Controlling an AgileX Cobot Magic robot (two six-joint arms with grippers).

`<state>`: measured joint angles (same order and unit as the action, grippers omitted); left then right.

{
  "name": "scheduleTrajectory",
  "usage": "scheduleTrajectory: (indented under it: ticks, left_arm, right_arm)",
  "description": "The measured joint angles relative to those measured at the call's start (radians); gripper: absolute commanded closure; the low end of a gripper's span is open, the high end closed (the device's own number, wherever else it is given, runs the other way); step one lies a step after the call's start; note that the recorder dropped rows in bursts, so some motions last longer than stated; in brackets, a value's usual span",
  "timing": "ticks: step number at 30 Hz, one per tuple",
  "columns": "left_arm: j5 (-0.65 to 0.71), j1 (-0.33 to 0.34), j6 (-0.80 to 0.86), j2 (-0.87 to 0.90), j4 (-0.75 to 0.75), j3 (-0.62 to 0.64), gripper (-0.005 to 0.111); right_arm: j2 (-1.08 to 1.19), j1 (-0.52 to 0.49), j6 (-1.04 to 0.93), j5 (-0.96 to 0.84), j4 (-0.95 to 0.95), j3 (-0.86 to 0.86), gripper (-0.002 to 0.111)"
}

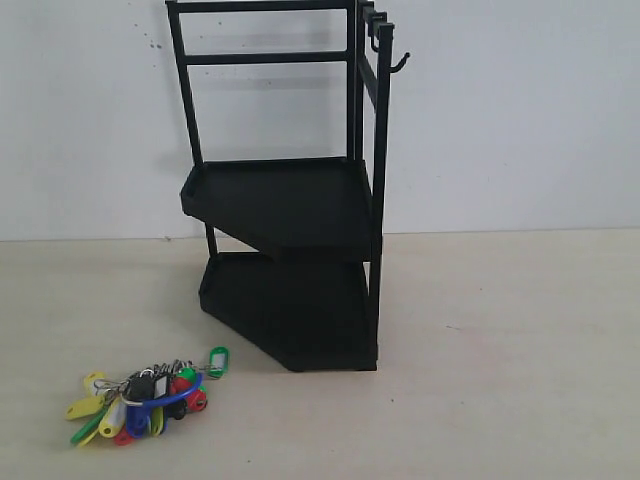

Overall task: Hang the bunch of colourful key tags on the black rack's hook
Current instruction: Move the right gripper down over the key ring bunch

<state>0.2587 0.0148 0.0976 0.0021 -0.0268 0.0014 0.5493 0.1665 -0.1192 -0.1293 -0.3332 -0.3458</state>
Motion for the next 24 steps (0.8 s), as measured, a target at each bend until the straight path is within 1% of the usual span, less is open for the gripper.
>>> scheduleTrajectory:
  ticks: [6, 9, 12, 14, 16, 21, 24]
  left_arm:
    - [0.000, 0.000, 0.000, 0.000, 0.000, 0.000, 0.102]
    - [0.000, 0.000, 0.000, 0.000, 0.000, 0.000, 0.102]
    - [0.000, 0.000, 0.000, 0.000, 0.000, 0.000, 0.102]
    - [0.000, 0.000, 0.000, 0.000, 0.000, 0.000, 0.102]
    - [0.000, 0.000, 0.000, 0.000, 0.000, 0.000, 0.102]
    - [0.000, 0.000, 0.000, 0.000, 0.000, 0.000, 0.102]
    - [0.000, 0.000, 0.000, 0.000, 0.000, 0.000, 0.102]
  right_arm:
    - [0.154, 0.266, -0.042, 0.157, 0.000, -0.008, 0.109]
    - [0.295, 0.406, -0.147, 0.187, 0.000, -0.055, 0.109]
    - [0.467, 0.527, -0.292, 0.196, 0.000, -0.151, 0.109]
    - [0.562, 0.570, -0.365, 0.196, 0.000, -0.222, 0.109]
    - [0.678, 0.592, -0.452, 0.175, 0.000, -0.311, 0.109]
    - [0.936, 0.600, -0.682, 0.028, 0.002, -0.532, 0.109]
    - [1.049, 0.600, -0.783, -0.036, 0.002, -0.637, 0.109]
